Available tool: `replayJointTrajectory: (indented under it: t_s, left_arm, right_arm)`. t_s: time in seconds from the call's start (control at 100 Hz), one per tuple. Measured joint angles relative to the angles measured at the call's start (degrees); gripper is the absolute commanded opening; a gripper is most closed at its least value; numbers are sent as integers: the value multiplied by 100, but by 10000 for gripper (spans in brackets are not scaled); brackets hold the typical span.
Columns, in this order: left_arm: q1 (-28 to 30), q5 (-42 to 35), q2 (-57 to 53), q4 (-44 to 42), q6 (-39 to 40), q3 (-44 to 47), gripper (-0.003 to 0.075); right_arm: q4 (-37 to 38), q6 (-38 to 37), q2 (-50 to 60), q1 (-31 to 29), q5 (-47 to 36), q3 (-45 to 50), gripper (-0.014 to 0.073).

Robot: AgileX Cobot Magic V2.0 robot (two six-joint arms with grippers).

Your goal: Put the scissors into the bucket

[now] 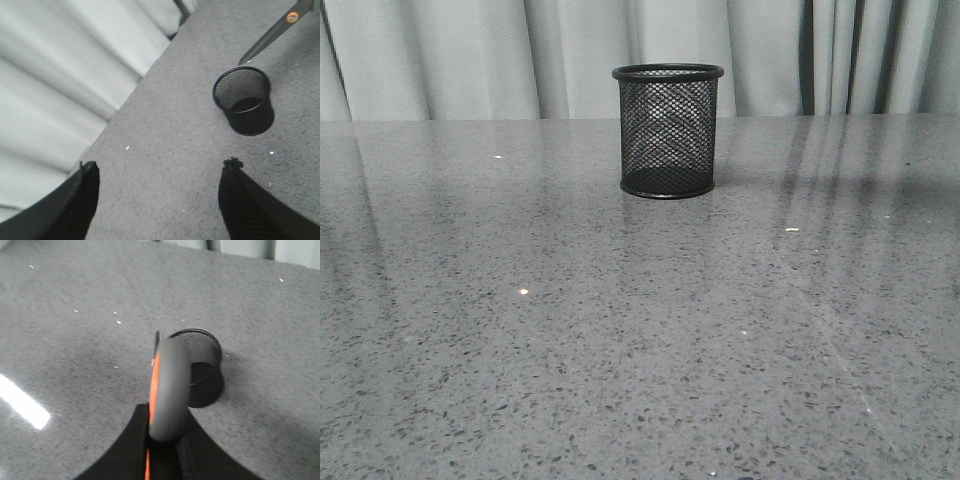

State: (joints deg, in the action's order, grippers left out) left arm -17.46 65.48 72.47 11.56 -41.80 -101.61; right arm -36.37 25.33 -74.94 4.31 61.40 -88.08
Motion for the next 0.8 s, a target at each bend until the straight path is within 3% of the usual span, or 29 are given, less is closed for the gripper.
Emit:
replayJointTrajectory:
  t_s: [0.15,0.34,0.57,0.8]
  left_arm:
    - [524,109,-24,238,9,-8,462]
    - [742,132,-28,497,9,-8,462]
    - [742,132,-28,597,9,-8,462]
    - [742,133,-28,657,9,-8,462]
  right_arm:
    - [552,-341,-758,106,608,-921,-44]
    - [1530,-736,-1510,622,1030,-1875,-44]
    - [2069,-952,-2183,1229,1094,-2373,-44]
    - [2389,-1039,-2637,1296,1103,-2585,-44]
